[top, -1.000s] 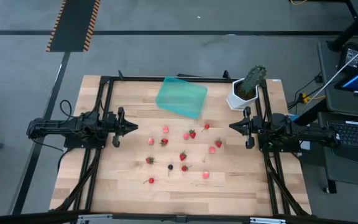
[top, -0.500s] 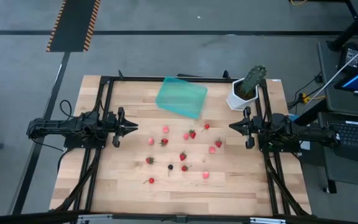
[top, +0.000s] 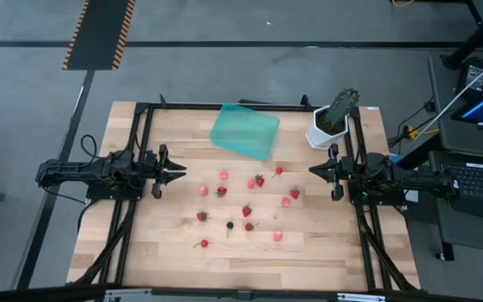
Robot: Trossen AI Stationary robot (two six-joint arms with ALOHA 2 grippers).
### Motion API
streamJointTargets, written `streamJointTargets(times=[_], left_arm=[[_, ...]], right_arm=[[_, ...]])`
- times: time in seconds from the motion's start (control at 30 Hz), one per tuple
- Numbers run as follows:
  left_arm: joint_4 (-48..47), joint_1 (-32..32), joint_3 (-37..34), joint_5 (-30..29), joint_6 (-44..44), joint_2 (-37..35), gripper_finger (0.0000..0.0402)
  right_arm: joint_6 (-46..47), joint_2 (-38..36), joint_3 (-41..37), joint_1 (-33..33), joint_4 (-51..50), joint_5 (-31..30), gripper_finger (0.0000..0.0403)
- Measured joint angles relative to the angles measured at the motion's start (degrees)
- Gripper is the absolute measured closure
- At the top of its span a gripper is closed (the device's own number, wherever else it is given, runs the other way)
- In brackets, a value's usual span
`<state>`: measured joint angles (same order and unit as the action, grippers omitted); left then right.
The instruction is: Pick and placing Produce into tupperware
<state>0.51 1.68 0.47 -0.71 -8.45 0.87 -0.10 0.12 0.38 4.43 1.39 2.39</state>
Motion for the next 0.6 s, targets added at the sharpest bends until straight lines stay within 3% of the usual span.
streamJointTargets(times=[0.6], left_arm=[[0.0, 0.0, 0.0, 0.0, 0.0, 0.0, 0.0336]], right_arm=[[-0.1, 0.0, 0.0, 0.0, 0.0, 0.0, 0.0382]])
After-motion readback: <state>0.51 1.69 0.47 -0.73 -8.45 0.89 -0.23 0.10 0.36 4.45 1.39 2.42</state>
